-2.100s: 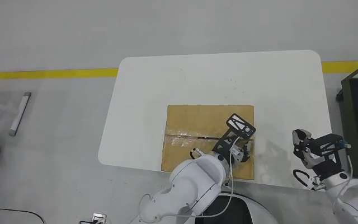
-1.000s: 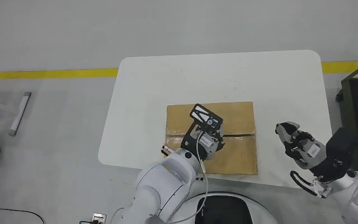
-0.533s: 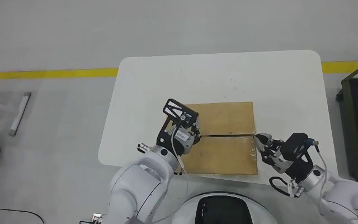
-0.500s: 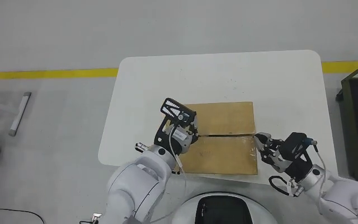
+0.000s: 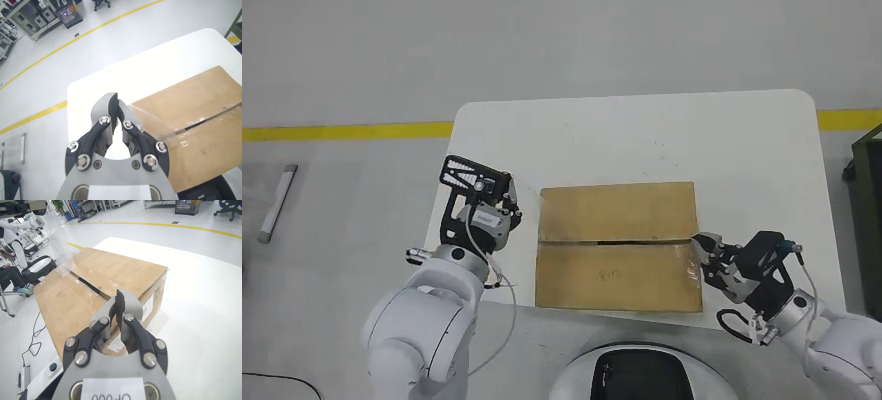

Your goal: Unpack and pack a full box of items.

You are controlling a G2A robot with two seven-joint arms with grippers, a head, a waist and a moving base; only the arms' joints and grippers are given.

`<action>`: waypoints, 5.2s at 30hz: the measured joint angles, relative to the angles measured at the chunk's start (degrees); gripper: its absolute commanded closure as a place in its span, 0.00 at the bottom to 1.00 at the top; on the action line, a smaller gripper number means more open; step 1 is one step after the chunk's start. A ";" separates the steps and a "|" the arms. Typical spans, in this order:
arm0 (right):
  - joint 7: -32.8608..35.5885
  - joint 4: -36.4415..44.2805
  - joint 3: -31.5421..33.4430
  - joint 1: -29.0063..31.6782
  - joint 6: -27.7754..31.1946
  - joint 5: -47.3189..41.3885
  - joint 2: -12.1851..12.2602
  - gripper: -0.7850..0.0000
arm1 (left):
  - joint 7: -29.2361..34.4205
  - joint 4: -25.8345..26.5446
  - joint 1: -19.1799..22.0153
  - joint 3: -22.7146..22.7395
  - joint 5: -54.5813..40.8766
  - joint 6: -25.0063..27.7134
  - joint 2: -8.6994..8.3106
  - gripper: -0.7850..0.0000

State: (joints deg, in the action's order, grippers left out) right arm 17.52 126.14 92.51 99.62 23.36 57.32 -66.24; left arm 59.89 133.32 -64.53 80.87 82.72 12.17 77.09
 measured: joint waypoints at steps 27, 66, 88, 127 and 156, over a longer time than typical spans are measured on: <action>0.97 -0.97 -0.29 -1.00 -0.67 0.11 0.43 1.00 | 0.26 -1.07 -3.67 17.26 2.41 -0.38 -2.00 1.00; -1.63 0.20 9.29 1.43 -7.32 -2.07 0.80 1.00 | -2.70 -2.20 -4.45 -4.76 -3.67 0.86 -2.21 0.00; -3.21 -2.93 14.83 5.04 -7.53 -4.23 0.62 1.00 | -0.25 -17.62 11.82 -31.85 13.51 10.85 0.45 0.00; -3.06 -3.02 14.01 4.82 -8.07 -3.83 0.28 1.00 | -3.73 -17.54 10.41 -30.43 18.86 15.68 1.49 1.00; -2.03 -2.08 13.75 5.04 -6.93 -3.55 0.21 1.00 | -10.27 -27.25 27.63 -32.08 21.50 16.68 4.86 0.00</action>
State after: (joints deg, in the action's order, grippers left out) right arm 15.50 124.06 106.26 104.66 16.43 53.77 -66.04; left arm 49.63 106.07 -36.89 48.79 104.22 28.84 81.95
